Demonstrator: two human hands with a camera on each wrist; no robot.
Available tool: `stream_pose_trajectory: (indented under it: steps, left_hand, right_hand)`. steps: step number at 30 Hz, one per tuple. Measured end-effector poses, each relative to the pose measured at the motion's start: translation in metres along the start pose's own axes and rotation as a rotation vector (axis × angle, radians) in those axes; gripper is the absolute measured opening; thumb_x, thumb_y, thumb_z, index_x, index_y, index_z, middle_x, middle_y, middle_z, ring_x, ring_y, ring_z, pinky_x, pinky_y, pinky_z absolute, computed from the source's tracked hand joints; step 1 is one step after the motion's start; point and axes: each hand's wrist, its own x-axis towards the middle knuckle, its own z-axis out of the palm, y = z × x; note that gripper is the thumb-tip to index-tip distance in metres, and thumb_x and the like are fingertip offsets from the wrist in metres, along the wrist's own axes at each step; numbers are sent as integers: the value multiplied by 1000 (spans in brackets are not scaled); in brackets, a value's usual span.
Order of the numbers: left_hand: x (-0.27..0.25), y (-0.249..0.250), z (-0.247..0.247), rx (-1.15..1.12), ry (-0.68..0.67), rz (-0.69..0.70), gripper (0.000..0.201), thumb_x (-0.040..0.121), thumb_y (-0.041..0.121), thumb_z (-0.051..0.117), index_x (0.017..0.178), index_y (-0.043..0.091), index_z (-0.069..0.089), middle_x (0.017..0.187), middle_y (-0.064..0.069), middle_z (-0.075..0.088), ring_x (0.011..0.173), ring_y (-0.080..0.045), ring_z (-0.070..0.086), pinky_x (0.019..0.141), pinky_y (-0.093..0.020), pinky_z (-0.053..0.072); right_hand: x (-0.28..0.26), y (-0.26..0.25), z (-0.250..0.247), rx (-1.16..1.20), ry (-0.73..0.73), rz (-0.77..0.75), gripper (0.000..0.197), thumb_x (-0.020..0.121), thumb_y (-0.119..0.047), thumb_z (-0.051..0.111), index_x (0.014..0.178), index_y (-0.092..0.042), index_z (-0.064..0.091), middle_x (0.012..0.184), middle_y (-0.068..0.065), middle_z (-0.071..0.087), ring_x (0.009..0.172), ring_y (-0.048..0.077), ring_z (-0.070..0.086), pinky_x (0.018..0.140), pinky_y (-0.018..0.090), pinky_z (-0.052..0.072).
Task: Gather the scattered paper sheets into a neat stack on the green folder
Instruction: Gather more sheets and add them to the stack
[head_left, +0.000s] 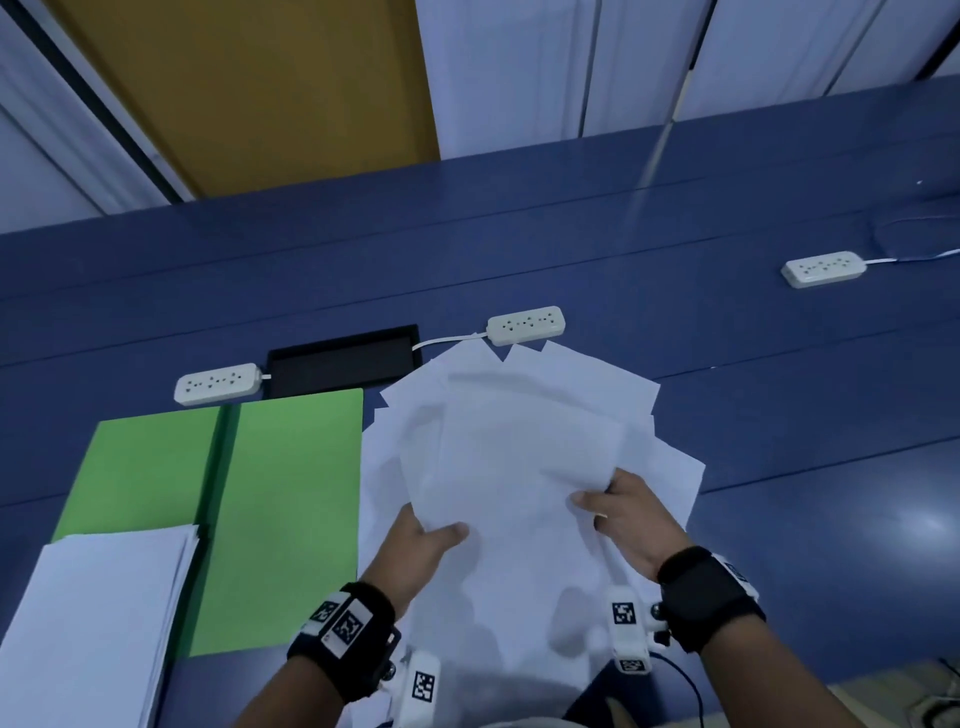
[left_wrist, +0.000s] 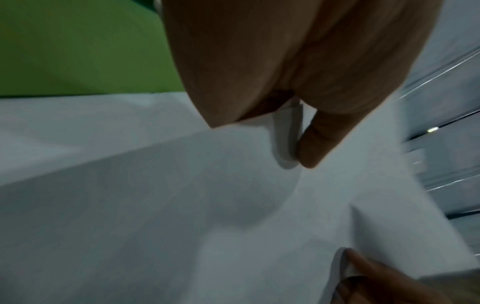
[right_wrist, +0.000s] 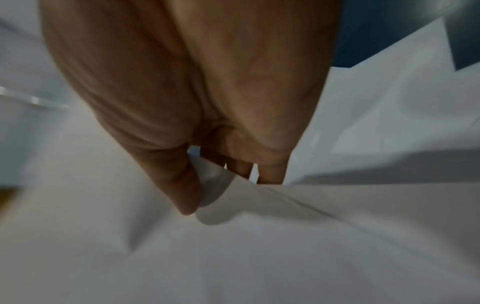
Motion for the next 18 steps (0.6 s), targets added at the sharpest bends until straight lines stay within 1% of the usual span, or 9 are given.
stream_pose_trajectory:
  steps: [3, 5, 7, 8, 9, 11, 14, 16, 18]
  left_hand:
    - [-17, 28, -3, -4, -165, 139, 36, 97, 2, 67, 131, 14, 65, 125, 2, 75, 120, -14, 69, 102, -27, 52]
    - [-22, 36, -6, -50, -223, 168, 37, 96, 7, 66, 132, 15, 62, 126, 5, 74, 118, -8, 68, 100, -21, 52]
    - [-17, 34, -5, -19, -95, 166, 27, 92, 30, 72, 116, 19, 66, 104, 8, 77, 97, -8, 71, 86, -26, 56]
    - [-13, 31, -6, 44, 13, 171, 28, 91, 44, 74, 105, 20, 67, 92, 9, 75, 85, -11, 69, 79, -33, 57]
    - [-9, 27, -6, 112, 98, 184, 33, 92, 52, 71, 102, 20, 69, 89, 8, 74, 82, -14, 67, 80, -42, 58]
    - [-6, 22, -2, 136, 202, 204, 27, 100, 46, 62, 107, 22, 72, 99, 5, 77, 88, -16, 69, 89, -47, 57]
    - [-9, 23, 2, 46, 173, 224, 20, 105, 30, 59, 117, 21, 72, 112, 6, 78, 106, -13, 72, 95, -36, 57]
    - [-13, 28, -1, -66, 128, 212, 21, 102, 23, 64, 122, 18, 70, 116, 7, 78, 110, -11, 72, 93, -28, 56]
    - [-11, 28, -7, -106, 95, 185, 16, 99, 16, 68, 114, 13, 70, 103, 8, 79, 99, -7, 74, 81, -17, 54]
  right_hand:
    - [-3, -20, -2, 107, 38, -110, 32, 85, 11, 71, 107, -10, 81, 122, 17, 75, 118, 36, 68, 104, 48, 49]
    - [-10, -34, 1, 164, -17, -110, 25, 86, 3, 70, 99, -14, 82, 116, 14, 77, 108, 30, 73, 93, 40, 58]
    - [-13, -39, 6, 162, -23, -65, 16, 95, -6, 68, 88, -18, 76, 105, 11, 78, 97, 26, 76, 84, 38, 60]
    - [-15, -40, 11, 104, -11, -45, 7, 99, -15, 69, 94, -14, 74, 106, 14, 78, 99, 29, 76, 88, 42, 59]
    - [-14, -37, 14, 40, 18, -44, 15, 101, -24, 69, 107, -11, 72, 114, 15, 77, 106, 31, 76, 97, 46, 57]
    - [-14, -28, 26, -20, 39, -46, 30, 102, -32, 67, 127, -15, 71, 126, 6, 76, 119, 25, 72, 110, 50, 51]
    - [-19, -20, 47, -57, 12, -84, 29, 103, -24, 67, 130, -15, 71, 128, 3, 76, 122, 23, 71, 111, 48, 50]
    - [-21, -21, 53, -30, 26, -106, 26, 101, -17, 68, 125, -9, 72, 125, 10, 76, 121, 31, 70, 109, 49, 52]
    - [-21, -28, 50, 72, 79, -130, 26, 98, -9, 68, 123, -4, 72, 123, 16, 76, 121, 37, 69, 103, 44, 57]
